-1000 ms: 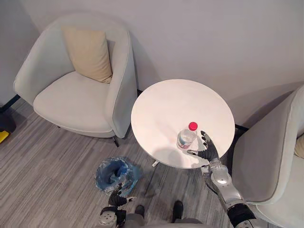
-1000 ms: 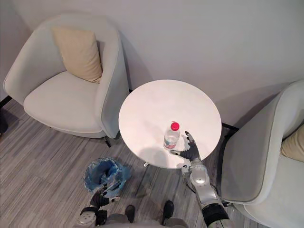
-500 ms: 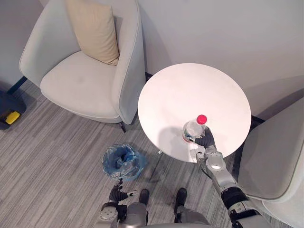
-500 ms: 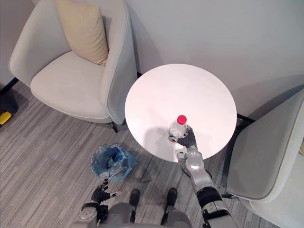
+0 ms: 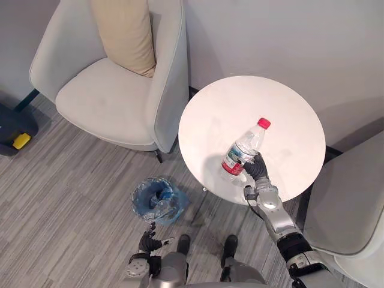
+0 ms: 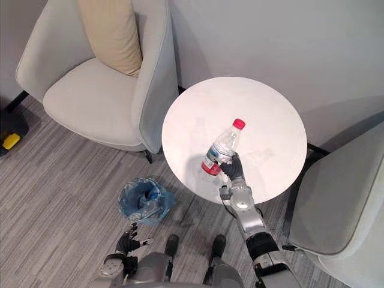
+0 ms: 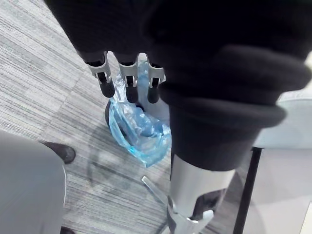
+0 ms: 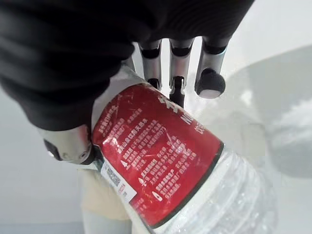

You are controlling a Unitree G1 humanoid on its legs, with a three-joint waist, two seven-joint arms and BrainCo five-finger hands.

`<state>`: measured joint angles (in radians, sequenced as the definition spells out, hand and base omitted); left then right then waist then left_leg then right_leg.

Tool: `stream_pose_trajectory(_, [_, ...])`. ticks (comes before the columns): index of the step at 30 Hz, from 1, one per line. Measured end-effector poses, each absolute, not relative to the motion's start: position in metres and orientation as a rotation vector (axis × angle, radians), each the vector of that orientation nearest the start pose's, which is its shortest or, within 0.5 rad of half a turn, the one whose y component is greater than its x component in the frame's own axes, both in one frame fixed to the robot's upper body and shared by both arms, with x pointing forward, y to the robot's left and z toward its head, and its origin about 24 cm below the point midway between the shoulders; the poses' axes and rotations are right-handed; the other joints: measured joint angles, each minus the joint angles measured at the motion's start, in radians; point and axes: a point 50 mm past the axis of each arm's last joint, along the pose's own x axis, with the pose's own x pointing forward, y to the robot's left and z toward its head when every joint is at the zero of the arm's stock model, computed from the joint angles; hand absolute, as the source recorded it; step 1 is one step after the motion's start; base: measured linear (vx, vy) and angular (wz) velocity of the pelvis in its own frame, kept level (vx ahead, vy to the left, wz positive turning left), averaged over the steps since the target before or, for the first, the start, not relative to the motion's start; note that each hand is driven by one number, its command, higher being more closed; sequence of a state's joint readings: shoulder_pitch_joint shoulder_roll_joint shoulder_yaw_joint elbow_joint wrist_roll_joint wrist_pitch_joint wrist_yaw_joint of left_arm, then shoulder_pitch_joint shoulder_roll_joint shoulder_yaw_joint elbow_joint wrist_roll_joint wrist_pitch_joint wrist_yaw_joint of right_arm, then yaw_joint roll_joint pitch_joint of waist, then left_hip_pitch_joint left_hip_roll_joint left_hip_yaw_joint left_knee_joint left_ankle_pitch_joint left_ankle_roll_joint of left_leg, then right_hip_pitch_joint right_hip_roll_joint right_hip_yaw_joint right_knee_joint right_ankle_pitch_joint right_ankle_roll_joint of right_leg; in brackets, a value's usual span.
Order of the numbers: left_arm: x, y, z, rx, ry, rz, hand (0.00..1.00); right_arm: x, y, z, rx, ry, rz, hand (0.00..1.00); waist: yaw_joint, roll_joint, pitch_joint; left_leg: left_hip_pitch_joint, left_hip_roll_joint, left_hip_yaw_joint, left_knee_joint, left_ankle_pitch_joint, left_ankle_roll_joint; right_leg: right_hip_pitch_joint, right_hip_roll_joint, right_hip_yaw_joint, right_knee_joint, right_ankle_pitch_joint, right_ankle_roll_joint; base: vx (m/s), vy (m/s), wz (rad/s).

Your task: Gather rubbish on tea table into small bin, then transfer packed bag to large trash can.

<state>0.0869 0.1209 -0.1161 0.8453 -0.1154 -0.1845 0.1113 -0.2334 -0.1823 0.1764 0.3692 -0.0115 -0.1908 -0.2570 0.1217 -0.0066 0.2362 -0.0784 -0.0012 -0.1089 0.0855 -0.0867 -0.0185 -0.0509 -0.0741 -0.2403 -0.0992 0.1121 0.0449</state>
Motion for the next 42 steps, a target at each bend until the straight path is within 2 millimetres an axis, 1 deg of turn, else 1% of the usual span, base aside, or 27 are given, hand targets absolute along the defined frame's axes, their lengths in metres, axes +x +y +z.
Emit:
stream_pose_trajectory(5, [0.145, 0.182, -0.13, 0.089, 0.756, 0.112, 0.0, 0.273, -0.146, 0.047, -0.229, -0.159, -0.033, 1.0, -0.006, -0.003, -0.002, 0.024, 0.001, 0.012, -0.001, 0.0, 0.0, 0.019, 0.0, 0.013, 0.0, 0.0, 0.0, -0.05, 0.008, -0.08])
stream_pose_trajectory(8, [0.143, 0.182, -0.131, 0.1, 0.764, 0.105, 0.0, 0.261, -0.14, 0.05, -0.263, -0.196, 0.004, 1.0, -0.026, -0.003, -0.002, 0.034, 0.002, 0.019, -0.001, 0.0, 0.0, 0.025, 0.001, 0.022, 0.0, 0.001, 0.001, -0.06, 0.004, -0.07])
stream_pose_trajectory(10, [0.142, 0.182, -0.133, 0.108, 0.772, 0.098, 0.0, 0.254, -0.137, 0.052, -0.282, -0.214, 0.021, 1.0, -0.031, -0.005, -0.006, 0.043, 0.003, 0.026, -0.001, 0.0, 0.0, 0.031, 0.001, 0.029, 0.0, 0.002, 0.001, -0.05, 0.004, -0.08])
stream_pose_trajectory(12, [0.141, 0.182, -0.133, 0.115, 0.776, 0.094, 0.0, 0.25, -0.137, 0.055, -0.296, -0.233, 0.025, 1.0, -0.04, -0.009, -0.008, 0.044, 0.003, 0.029, -0.001, 0.0, 0.0, 0.031, 0.002, 0.034, 0.0, 0.004, 0.002, -0.04, 0.006, -0.08])
stream_pose_trajectory(13, [0.14, 0.182, -0.134, 0.119, 0.779, 0.09, 0.0, 0.248, -0.136, 0.056, -0.305, -0.24, 0.03, 1.0, -0.051, -0.012, -0.013, 0.045, 0.003, 0.03, -0.001, 0.0, 0.0, 0.031, 0.002, 0.036, 0.0, 0.005, 0.002, -0.03, 0.007, -0.04])
stream_pose_trajectory(16, [0.14, 0.18, -0.134, 0.133, 0.781, 0.068, 0.0, 0.244, -0.135, 0.058, -0.323, -0.254, 0.047, 1.0, -0.054, -0.015, -0.018, 0.055, 0.004, 0.038, -0.001, 0.0, 0.0, 0.036, 0.002, 0.045, 0.0, 0.006, 0.002, -0.02, 0.008, -0.07])
stream_pose_trajectory(22, [0.136, 0.179, -0.137, 0.143, 0.805, 0.057, 0.0, 0.233, -0.134, 0.053, -0.36, -0.244, 0.07, 1.0, -0.055, -0.016, -0.047, 0.071, 0.003, 0.038, -0.002, 0.0, 0.0, 0.051, 0.002, 0.046, -0.001, 0.006, 0.002, 0.0, 0.001, -0.01])
stream_pose_trajectory(26, [0.134, 0.178, -0.139, 0.15, 0.82, 0.049, 0.0, 0.225, -0.133, 0.044, -0.37, -0.21, 0.085, 1.0, -0.055, -0.013, -0.061, 0.078, 0.003, 0.026, 0.0, 0.002, -0.001, 0.066, 0.001, 0.033, -0.001, 0.006, 0.002, -0.05, -0.004, 0.09])
stream_pose_trajectory(30, [0.134, 0.177, -0.141, 0.158, 0.827, 0.036, 0.0, 0.222, -0.134, 0.041, -0.37, -0.192, 0.081, 1.0, -0.057, -0.006, -0.065, 0.055, -0.001, -0.016, 0.003, 0.018, -0.008, 0.073, -0.001, -0.009, 0.0, 0.006, 0.002, -0.06, -0.018, 0.34])
stream_pose_trajectory(31, [0.135, 0.176, -0.14, 0.161, 0.823, 0.029, 0.0, 0.222, -0.135, 0.041, -0.372, -0.195, 0.081, 1.0, -0.055, -0.002, -0.064, 0.031, -0.003, -0.046, 0.019, 0.023, -0.009, 0.073, -0.002, -0.041, 0.0, 0.005, 0.001, -0.11, -0.04, 0.76])
stream_pose_trajectory(33, [0.138, 0.173, -0.139, 0.163, 0.807, 0.015, 0.0, 0.222, -0.136, 0.042, -0.379, -0.205, 0.082, 1.0, -0.053, 0.011, -0.057, -0.005, -0.004, -0.07, 0.051, 0.024, -0.011, 0.073, -0.003, -0.084, 0.0, 0.002, -0.003, -0.09, -0.03, 0.78])
stream_pose_trajectory(34, [0.14, 0.169, -0.138, 0.159, 0.796, 0.005, 0.0, 0.223, -0.137, 0.044, -0.388, -0.216, 0.088, 1.0, -0.05, 0.029, -0.05, -0.033, -0.001, -0.048, 0.065, 0.017, -0.003, 0.074, -0.011, -0.116, 0.003, -0.005, -0.013, -0.11, 0.004, 0.59])
stream_pose_trajectory(35, [0.14, 0.167, -0.138, 0.155, 0.797, 0.003, 0.0, 0.223, -0.138, 0.044, -0.393, -0.219, 0.09, 1.0, -0.049, 0.041, -0.048, -0.035, 0.02, 0.01, 0.059, -0.001, 0.02, 0.073, -0.006, -0.132, 0.014, -0.007, -0.01, -0.13, -0.015, 0.76])
stream_pose_trajectory(36, [0.138, 0.165, -0.139, 0.156, 0.802, -0.006, 0.0, 0.224, -0.137, 0.045, -0.394, -0.223, 0.09, 1.0, -0.055, 0.051, -0.052, -0.034, 0.055, 0.126, 0.045, -0.007, 0.053, 0.072, -0.018, -0.158, 0.028, -0.02, -0.003, -0.09, -0.003, 0.61])
stream_pose_trajectory(37, [0.138, 0.165, -0.14, 0.156, 0.804, -0.008, 0.0, 0.224, -0.138, 0.046, -0.397, -0.227, 0.086, 1.0, -0.058, 0.055, -0.055, -0.031, 0.069, 0.176, 0.032, -0.006, 0.056, 0.07, -0.026, -0.173, 0.032, -0.026, -0.007, -0.04, 0.055, 0.82])
stream_pose_trajectory(38, [0.139, 0.161, -0.139, 0.153, 0.801, -0.017, 0.0, 0.226, -0.141, 0.048, -0.401, -0.242, 0.062, 1.0, -0.06, 0.051, -0.058, -0.04, 0.104, 0.317, 0.035, -0.005, 0.057, 0.059, -0.055, -0.215, 0.034, -0.028, -0.012, -0.01, 0.11, 0.7])
stream_pose_trajectory(39, [0.14, 0.159, -0.139, 0.15, 0.799, -0.021, 0.0, 0.227, -0.143, 0.049, -0.407, -0.246, 0.053, 1.0, -0.066, 0.057, -0.061, -0.054, 0.124, 0.373, 0.057, -0.008, 0.065, 0.056, -0.061, -0.236, 0.037, -0.03, -0.012, 0.01, 0.157, 1.04])
stream_pose_trajectory(40, [0.137, 0.155, -0.14, 0.143, 0.804, -0.029, 0.0, 0.228, -0.148, 0.051, -0.413, -0.248, 0.026, 1.0, -0.085, 0.074, -0.072, -0.072, 0.164, 0.473, 0.08, -0.014, 0.077, 0.055, -0.071, -0.282, 0.064, -0.048, 0.003, 0.02, 0.108, 1.06])
stream_pose_trajectory(41, [0.135, 0.154, -0.141, 0.15, 0.809, -0.041, 0.0, 0.229, -0.152, 0.052, -0.414, -0.249, 0.001, 1.0, -0.097, 0.075, -0.075, -0.065, 0.173, 0.514, 0.075, -0.004, 0.076, 0.061, -0.079, -0.308, 0.087, -0.064, 0.018, 0.06, 0.123, 0.96])
stream_pose_trajectory(42, [0.135, 0.153, -0.141, 0.156, 0.808, -0.047, 0.0, 0.229, -0.152, 0.052, -0.416, -0.251, -0.002, 1.0, -0.101, 0.074, -0.075, -0.061, 0.172, 0.519, 0.068, 0.008, 0.071, 0.065, -0.085, -0.316, 0.094, -0.067, 0.022, 0.06, 0.107, 0.69])
